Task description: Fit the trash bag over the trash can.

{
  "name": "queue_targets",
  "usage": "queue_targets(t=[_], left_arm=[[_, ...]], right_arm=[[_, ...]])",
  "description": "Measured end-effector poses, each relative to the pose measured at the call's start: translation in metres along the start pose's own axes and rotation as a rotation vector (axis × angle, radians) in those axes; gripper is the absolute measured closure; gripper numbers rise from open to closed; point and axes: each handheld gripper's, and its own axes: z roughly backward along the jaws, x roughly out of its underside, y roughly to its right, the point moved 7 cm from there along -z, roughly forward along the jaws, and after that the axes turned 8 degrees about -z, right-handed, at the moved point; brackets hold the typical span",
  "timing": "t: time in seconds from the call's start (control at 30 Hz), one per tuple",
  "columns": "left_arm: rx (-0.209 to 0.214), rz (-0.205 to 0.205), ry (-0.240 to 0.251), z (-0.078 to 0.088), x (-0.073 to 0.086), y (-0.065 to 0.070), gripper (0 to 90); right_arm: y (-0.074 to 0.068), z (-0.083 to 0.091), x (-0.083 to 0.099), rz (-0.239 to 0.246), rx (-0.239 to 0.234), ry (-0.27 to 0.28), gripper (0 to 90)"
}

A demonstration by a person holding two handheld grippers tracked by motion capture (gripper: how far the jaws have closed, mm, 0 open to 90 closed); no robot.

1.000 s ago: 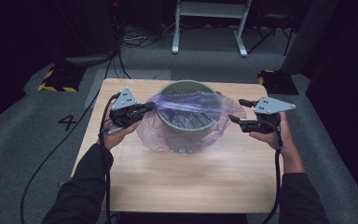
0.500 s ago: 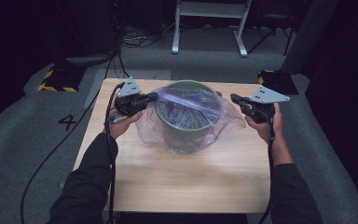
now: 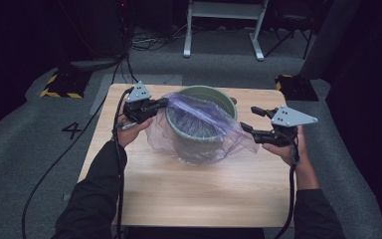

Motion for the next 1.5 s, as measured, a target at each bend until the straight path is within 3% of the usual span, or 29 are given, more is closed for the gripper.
queue_targets(t=[0.07, 0.17, 0.33, 0.37, 0.47, 0.57, 0.63, 0.73, 0.83, 0.93, 1.07, 1.2, 1.27, 1.33, 1.47, 1.5], left_arm=[[-0.001, -0.002, -0.002, 0.000, 0.000, 0.000, 89.9], [-0.002, -0.002, -0.007, 0.000, 0.000, 0.000, 89.9], [-0.008, 0.008, -0.028, -0.001, 0.004, -0.002, 89.9], [-0.009, 0.007, -0.029, -0.001, 0.004, -0.002, 89.9], [-0.014, 0.002, -0.035, -0.001, 0.004, -0.002, 89.9], [-0.014, 0.001, -0.036, -0.002, 0.004, -0.002, 89.9], [-0.013, 0.001, -0.040, -0.003, 0.005, -0.003, 89.9], [-0.014, -0.001, -0.047, -0.005, 0.007, -0.005, 89.9], [-0.018, -0.004, -0.052, -0.008, 0.008, -0.007, 89.9], [-0.018, 0.001, -0.058, -0.012, 0.009, -0.009, 89.9], [-0.012, -0.002, -0.067, -0.017, 0.006, -0.012, 89.8], [-0.006, 0.004, -0.081, -0.028, 0.007, -0.014, 89.8], [-0.002, 0.013, -0.090, -0.033, 0.010, -0.015, 89.8], [0.008, 0.029, -0.106, -0.041, 0.015, -0.016, 89.7], [0.023, 0.046, -0.121, -0.051, 0.020, -0.016, 89.3], [0.024, 0.048, -0.125, -0.054, 0.021, -0.015, 89.1]], right_arm=[[-0.002, 0.009, -0.002, 0.012, 0.024, 0.025, 37.0], [-0.013, 0.027, -0.007, 0.029, 0.009, 0.081, 38.5], [-0.036, 0.041, -0.012, 0.074, -0.061, 0.109, 41.1], [-0.045, 0.041, -0.012, 0.095, -0.101, 0.103, 41.1], [-0.060, 0.032, -0.007, 0.151, -0.144, 0.047, 39.6], [-0.060, 0.015, 0.001, 0.172, -0.125, -0.006, 36.7], [-0.055, 0.006, 0.007, 0.180, -0.086, -0.035, 38.8], [-0.042, -0.008, 0.016, 0.218, 0.022, -0.087, 69.5], [-0.035, -0.012, 0.018, 0.221, 0.050, -0.089, 86.7], [-0.025, -0.010, 0.009, 0.157, 0.049, -0.031, 90.0], [-0.003, -0.007, -0.006, 0.015, 0.050, 0.067, 90.0], [0.020, -0.016, -0.012, -0.115, 0.066, 0.094, 90.0], [0.030, -0.026, -0.011, -0.152, 0.086, 0.070, 90.0], [0.041, -0.038, -0.003, -0.187, 0.121, 0.008, 90.0], [0.059, -0.061, 0.015, -0.327, 0.139, -0.060, 90.0], [0.061, -0.063, 0.017, -0.339, 0.142, -0.069, 90.0]])
